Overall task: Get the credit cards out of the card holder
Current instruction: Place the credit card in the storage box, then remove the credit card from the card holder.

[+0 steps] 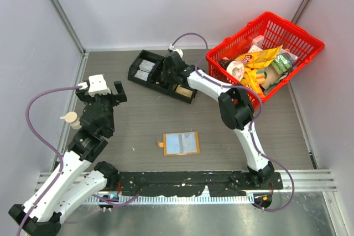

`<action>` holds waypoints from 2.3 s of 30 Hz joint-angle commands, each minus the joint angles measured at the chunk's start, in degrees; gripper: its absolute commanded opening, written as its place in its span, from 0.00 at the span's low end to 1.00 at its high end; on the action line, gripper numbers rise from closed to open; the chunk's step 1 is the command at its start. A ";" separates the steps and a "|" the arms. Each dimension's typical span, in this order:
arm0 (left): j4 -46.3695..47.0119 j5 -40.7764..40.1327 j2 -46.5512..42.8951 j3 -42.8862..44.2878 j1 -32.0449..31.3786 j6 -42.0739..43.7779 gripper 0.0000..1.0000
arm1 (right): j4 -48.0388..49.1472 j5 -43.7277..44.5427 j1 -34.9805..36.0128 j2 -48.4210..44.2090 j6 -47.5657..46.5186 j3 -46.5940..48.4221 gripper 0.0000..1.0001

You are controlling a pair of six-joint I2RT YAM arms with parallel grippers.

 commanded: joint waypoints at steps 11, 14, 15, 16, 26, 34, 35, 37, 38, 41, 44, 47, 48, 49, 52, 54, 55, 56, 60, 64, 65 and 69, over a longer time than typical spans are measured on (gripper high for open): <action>-0.32 3.73 1.55 1.33 0.33 -2.10 1.00 | -3.44 3.43 0.67 -20.68 -6.79 -10.17 0.44; -1.99 6.36 2.60 2.21 0.33 -3.59 1.00 | -3.44 2.37 0.59 -27.69 -8.11 -16.06 0.44; -2.78 7.41 3.12 2.74 0.33 -4.29 1.00 | -3.35 2.02 0.59 -29.55 -8.20 -19.29 0.45; -3.83 8.82 3.74 3.44 0.33 -5.34 1.00 | -2.74 1.58 0.59 -32.44 -8.55 -21.50 0.47; -17.90 30.52 12.71 12.32 -0.55 -25.29 0.98 | -2.03 -0.88 0.94 -56.62 -5.31 -52.34 0.53; -18.35 31.52 17.45 3.72 -15.64 -39.18 0.91 | 0.42 -3.26 8.92 -65.95 3.65 -69.49 0.53; -18.26 30.90 18.50 2.84 -17.41 -40.76 0.90 | 1.47 -3.78 9.81 -66.04 4.79 -70.21 0.53; -18.00 30.63 20.52 1.52 -20.49 -43.40 0.89 | 3.58 -4.57 11.22 -65.17 6.20 -73.02 0.52; -17.73 30.80 21.75 0.82 -21.63 -44.89 0.88 | 5.33 -7.88 11.57 -64.73 6.91 -74.51 0.50; -15.98 31.42 24.92 -1.29 -23.75 -48.94 0.85 | 8.16 -9.76 11.92 -62.27 7.18 -76.80 0.47; -12.91 31.68 27.38 -4.02 -24.37 -52.45 0.79 | 7.90 -10.64 11.92 -58.41 6.21 -76.63 0.44; -10.44 30.81 29.05 -6.39 -24.37 -54.48 0.76 | 8.07 -9.85 11.75 -55.41 5.33 -76.28 0.41; -9.39 30.72 29.58 -7.18 -24.37 -55.09 0.75 | 8.16 -9.50 11.40 -53.93 4.90 -76.37 0.41; -8.34 30.37 29.93 -7.80 -24.28 -55.54 0.75 | 8.25 -9.50 10.53 -53.39 4.72 -76.45 0.40; -6.75 29.14 30.90 -9.12 -24.37 -56.42 0.72 | 9.48 -10.11 8.24 -51.36 3.14 -76.98 0.39; -6.31 27.91 31.69 -9.56 -24.28 -56.94 0.71 | 9.48 -10.02 6.04 -50.57 1.29 -76.81 0.38; -5.87 27.56 31.95 -9.82 -24.20 -57.21 0.70 | 9.39 -10.20 4.30 -50.31 -0.02 -76.46 0.38; -5.26 27.29 32.39 -10.09 -24.11 -57.56 0.70 | 9.31 -10.03 2.71 -50.13 -1.16 -76.28 0.38; -4.11 27.29 33.71 -10.53 -23.76 -58.96 0.70 | 7.91 -10.02 -0.20 -48.90 -6.26 -73.21 0.38; -4.11 27.81 34.50 -10.53 -23.84 -59.84 0.70 | 5.88 -11.87 0.06 -50.83 -8.29 -70.39 0.43; -4.02 28.34 34.77 -10.53 -23.76 -60.11 0.70 | 5.70 -12.13 0.15 -52.05 -8.47 -70.39 0.45; -3.84 30.97 36.17 -10.53 -23.93 -61.43 0.70 | 3.69 -10.38 1.46 -55.66 -9.96 -70.57 0.53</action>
